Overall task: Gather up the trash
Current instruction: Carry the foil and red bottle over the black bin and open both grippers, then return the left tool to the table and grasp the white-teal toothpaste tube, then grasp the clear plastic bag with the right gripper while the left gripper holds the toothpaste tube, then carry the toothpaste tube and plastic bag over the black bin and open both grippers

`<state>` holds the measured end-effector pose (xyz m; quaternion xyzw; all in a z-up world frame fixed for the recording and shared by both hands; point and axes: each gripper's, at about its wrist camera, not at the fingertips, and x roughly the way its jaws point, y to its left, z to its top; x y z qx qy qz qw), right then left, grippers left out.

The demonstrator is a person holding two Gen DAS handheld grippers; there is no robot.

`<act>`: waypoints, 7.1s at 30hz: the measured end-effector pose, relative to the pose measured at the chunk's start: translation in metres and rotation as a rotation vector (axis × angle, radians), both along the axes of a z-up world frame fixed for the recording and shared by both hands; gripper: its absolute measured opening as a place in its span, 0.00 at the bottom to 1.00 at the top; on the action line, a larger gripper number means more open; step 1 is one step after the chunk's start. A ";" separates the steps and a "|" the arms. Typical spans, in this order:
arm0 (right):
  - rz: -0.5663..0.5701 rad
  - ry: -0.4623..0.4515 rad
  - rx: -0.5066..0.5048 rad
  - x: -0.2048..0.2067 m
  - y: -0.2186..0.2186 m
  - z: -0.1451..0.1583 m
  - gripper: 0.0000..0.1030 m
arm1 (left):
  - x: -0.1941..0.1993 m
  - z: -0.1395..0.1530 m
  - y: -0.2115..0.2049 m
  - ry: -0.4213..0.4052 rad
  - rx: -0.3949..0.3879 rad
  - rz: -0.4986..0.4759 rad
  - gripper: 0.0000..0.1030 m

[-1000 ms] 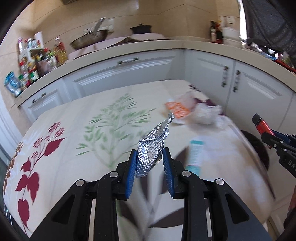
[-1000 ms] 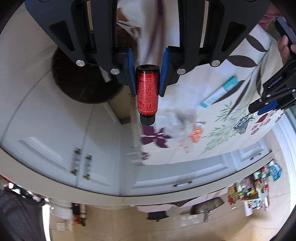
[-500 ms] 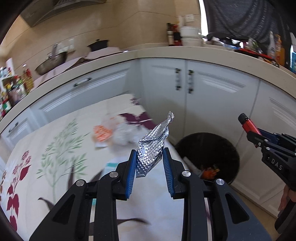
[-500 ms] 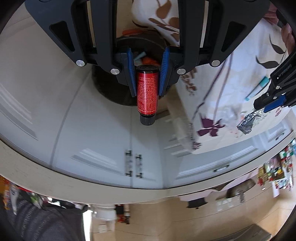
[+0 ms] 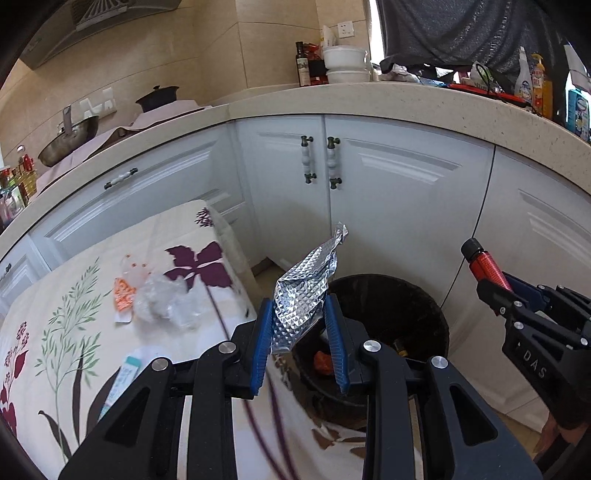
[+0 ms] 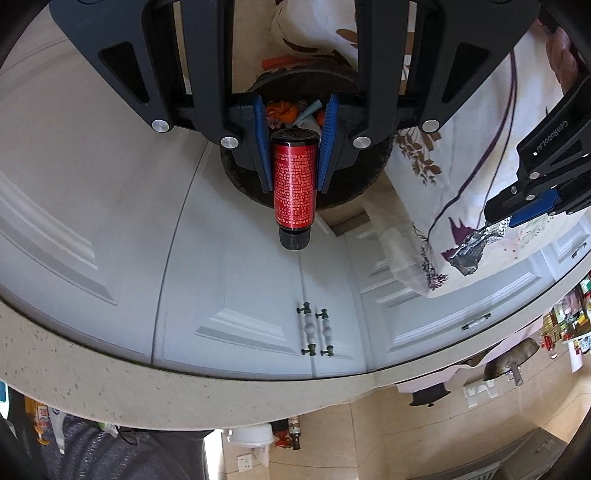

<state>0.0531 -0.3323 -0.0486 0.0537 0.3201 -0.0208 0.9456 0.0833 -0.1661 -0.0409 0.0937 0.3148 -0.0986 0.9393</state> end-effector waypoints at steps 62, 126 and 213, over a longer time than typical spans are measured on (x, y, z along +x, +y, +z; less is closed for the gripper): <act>0.156 -0.019 0.032 0.005 0.106 0.001 0.58 | -0.013 -0.004 0.121 0.063 0.016 0.173 0.64; 0.393 0.098 -0.069 0.099 0.261 0.014 0.66 | -0.001 -0.009 0.317 0.093 -0.047 0.473 0.10; -0.046 -0.011 0.011 0.035 -0.015 -0.008 0.53 | 0.034 -0.010 -0.027 0.047 0.008 -0.019 0.10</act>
